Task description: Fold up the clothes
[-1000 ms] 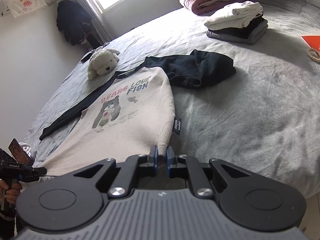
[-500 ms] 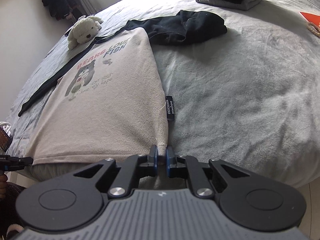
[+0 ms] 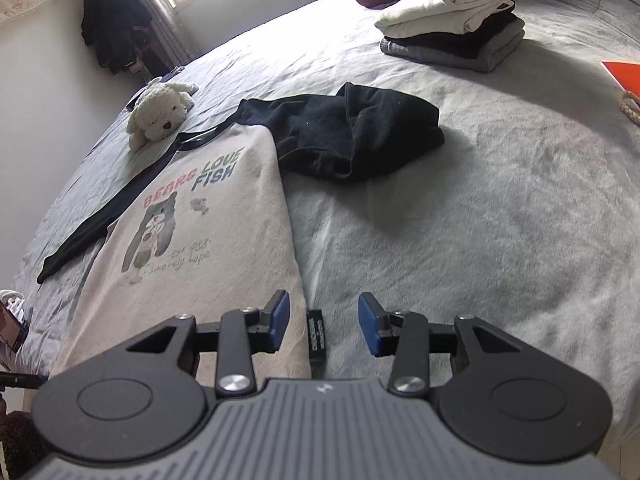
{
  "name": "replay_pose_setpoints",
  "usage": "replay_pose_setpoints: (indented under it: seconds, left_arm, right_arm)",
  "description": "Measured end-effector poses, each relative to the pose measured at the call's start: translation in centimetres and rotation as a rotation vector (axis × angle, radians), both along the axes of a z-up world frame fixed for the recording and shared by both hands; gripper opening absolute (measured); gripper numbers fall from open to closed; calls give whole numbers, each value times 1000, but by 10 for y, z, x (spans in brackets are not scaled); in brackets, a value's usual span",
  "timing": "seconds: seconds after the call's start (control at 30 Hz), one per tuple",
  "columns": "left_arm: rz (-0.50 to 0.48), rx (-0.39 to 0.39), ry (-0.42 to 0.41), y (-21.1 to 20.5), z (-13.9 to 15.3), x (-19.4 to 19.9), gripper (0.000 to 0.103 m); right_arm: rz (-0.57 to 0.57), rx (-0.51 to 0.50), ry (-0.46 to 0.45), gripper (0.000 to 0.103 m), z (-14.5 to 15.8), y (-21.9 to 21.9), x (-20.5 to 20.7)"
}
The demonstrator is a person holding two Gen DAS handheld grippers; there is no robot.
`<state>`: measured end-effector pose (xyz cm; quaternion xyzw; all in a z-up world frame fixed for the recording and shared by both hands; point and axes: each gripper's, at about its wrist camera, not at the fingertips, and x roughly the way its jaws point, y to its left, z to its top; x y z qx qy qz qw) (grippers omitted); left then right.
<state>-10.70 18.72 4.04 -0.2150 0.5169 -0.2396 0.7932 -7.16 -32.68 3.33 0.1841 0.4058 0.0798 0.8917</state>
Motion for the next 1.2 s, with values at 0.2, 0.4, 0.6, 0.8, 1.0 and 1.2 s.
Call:
replay_pose_setpoints:
  seconds: [0.2,0.4,0.6,0.8,1.0,1.2]
  left_arm:
    - [-8,58,-28,-15,24,12,66]
    - [-16,75,-54,-43,37,39,67]
    - [-36,55,-56,-79,31,72,68]
    - [-65,63,-56,-117,18,106,71]
    - [-81,83,-72,-156,8,139,79]
    - [-82,120,-109,-191,-4,165,82]
  right_arm:
    - [-44,23,-51,43,8,-1,45]
    - [-66,-87,-97,43,12,13,85]
    - [-62,-114,-129,46,8,22,114]
    - [-65,-216,-129,47,5,24,132]
    - [-106,-305,-141,48,-2,25,148]
    - [-170,-353,-164,48,-10,27,165]
